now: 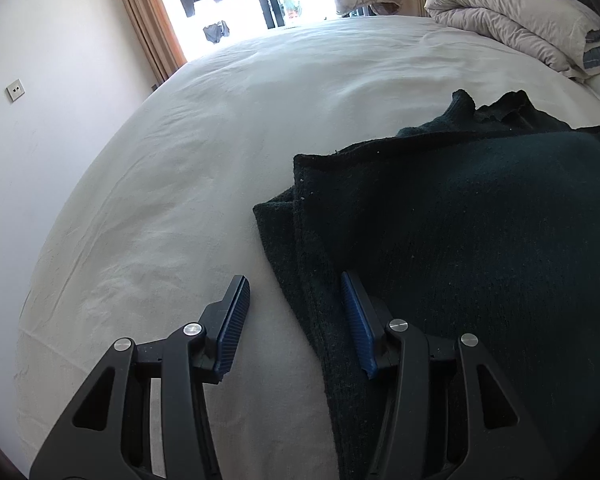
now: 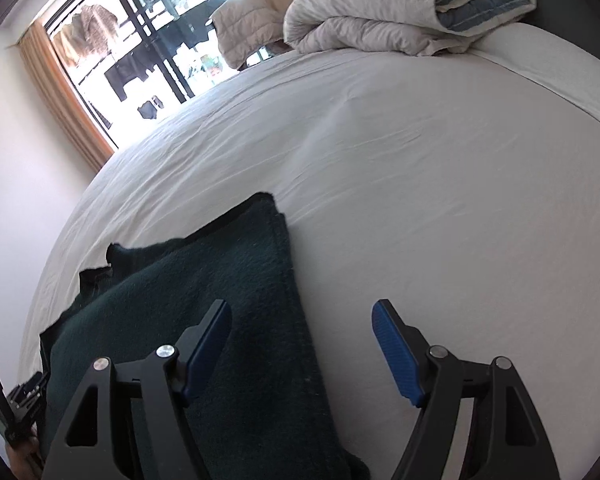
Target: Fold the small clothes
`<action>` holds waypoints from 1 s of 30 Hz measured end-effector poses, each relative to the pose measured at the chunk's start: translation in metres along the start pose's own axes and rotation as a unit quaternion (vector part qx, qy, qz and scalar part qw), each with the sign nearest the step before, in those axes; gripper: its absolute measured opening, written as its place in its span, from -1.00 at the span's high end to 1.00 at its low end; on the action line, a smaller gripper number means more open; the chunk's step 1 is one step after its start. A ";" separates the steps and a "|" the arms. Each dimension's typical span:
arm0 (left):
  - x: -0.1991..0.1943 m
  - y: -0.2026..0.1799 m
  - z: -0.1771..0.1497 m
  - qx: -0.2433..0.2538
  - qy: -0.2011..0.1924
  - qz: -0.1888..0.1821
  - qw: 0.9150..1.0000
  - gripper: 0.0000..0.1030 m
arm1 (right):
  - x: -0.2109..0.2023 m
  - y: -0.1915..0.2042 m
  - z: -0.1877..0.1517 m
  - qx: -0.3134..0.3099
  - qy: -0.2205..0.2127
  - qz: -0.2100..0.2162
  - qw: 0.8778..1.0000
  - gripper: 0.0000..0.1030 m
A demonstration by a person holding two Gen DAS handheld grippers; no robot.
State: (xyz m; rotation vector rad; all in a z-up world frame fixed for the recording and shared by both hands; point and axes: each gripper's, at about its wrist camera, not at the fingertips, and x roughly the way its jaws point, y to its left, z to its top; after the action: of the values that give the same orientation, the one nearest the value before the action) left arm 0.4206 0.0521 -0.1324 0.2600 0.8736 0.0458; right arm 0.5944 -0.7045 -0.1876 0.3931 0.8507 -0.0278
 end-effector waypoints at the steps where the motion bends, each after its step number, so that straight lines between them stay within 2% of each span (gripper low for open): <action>1: -0.001 0.001 -0.002 -0.003 0.001 -0.001 1.000 0.08 | 0.004 0.006 -0.001 -0.010 0.003 -0.004 1.000 -0.29; 5: -0.006 0.008 -0.008 -0.024 0.001 -0.010 1.000 0.10 | 0.014 0.022 -0.004 -0.031 0.007 -0.019 0.999 -0.28; 6: -0.010 0.013 -0.008 -0.038 -0.003 -0.025 0.999 0.12 | 0.013 0.024 -0.005 -0.036 0.004 -0.022 0.999 -0.28; 8: -0.017 0.032 -0.009 -0.085 -0.012 -0.078 0.993 0.12 | 0.009 0.023 -0.007 -0.034 -0.002 -0.014 0.999 -0.28; 10: -0.024 0.058 -0.009 -0.144 -0.025 -0.126 0.981 0.06 | 0.006 0.021 -0.010 -0.033 -0.007 -0.004 0.999 -0.28; 12: -0.031 0.079 -0.004 -0.184 -0.042 -0.161 0.969 -0.24 | 0.004 0.018 -0.012 -0.030 -0.011 0.004 0.999 -0.28; 13: -0.033 0.087 0.000 -0.198 -0.048 -0.180 0.962 -0.52 | 0.004 0.017 -0.012 -0.029 -0.011 0.007 0.999 -0.28; 14: -0.034 0.092 0.006 -0.207 -0.055 -0.205 0.955 -0.59 | 0.004 0.017 -0.013 -0.029 -0.010 0.008 0.999 -0.28; 15: -0.034 0.094 0.012 -0.209 -0.057 -0.231 0.948 -0.59 | 0.004 0.017 -0.013 -0.030 -0.010 0.008 0.999 -0.28; 17: -0.031 0.089 0.024 -0.191 -0.050 -0.262 0.945 -0.59 | 0.005 0.018 -0.014 -0.032 -0.010 0.006 0.999 -0.28; 18: -0.025 0.083 0.030 -0.179 -0.038 -0.270 0.945 -0.59 | 0.005 0.019 -0.014 -0.033 -0.010 0.006 0.999 -0.28; 20: -0.008 0.071 0.041 -0.172 -0.003 -0.263 0.949 -0.58 | 0.005 0.020 -0.013 -0.034 -0.009 0.008 0.999 -0.28; 21: -0.002 0.069 0.041 -0.172 0.004 -0.262 0.950 -0.56 | 0.005 0.021 -0.013 -0.035 -0.010 0.008 0.999 -0.28; 23: 0.007 0.066 0.042 -0.172 0.014 -0.264 0.949 -0.16 | 0.005 0.021 -0.013 -0.037 -0.010 0.010 0.999 -0.28; 24: 0.009 0.066 0.041 -0.169 0.015 -0.262 0.950 -0.04 | 0.006 0.021 -0.013 -0.039 -0.009 0.010 0.999 -0.28; 25: 0.011 0.064 0.040 -0.165 0.014 -0.261 0.951 0.24 | 0.006 0.020 -0.013 -0.041 -0.009 0.010 0.999 -0.28; 26: 0.012 0.061 0.040 -0.160 0.016 -0.259 0.952 0.38 | 0.007 0.020 -0.013 -0.042 -0.010 0.009 0.999 -0.28; 30: 0.025 0.052 0.040 -0.148 0.035 -0.256 0.955 0.38 | 0.008 0.022 -0.013 -0.045 -0.010 0.007 0.999 -0.28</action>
State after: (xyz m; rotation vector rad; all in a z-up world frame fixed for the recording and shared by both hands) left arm 0.4711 0.0979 -0.1137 -0.2549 0.9688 -0.2969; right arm 0.5936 -0.6783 -0.1940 0.3132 0.8269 0.0188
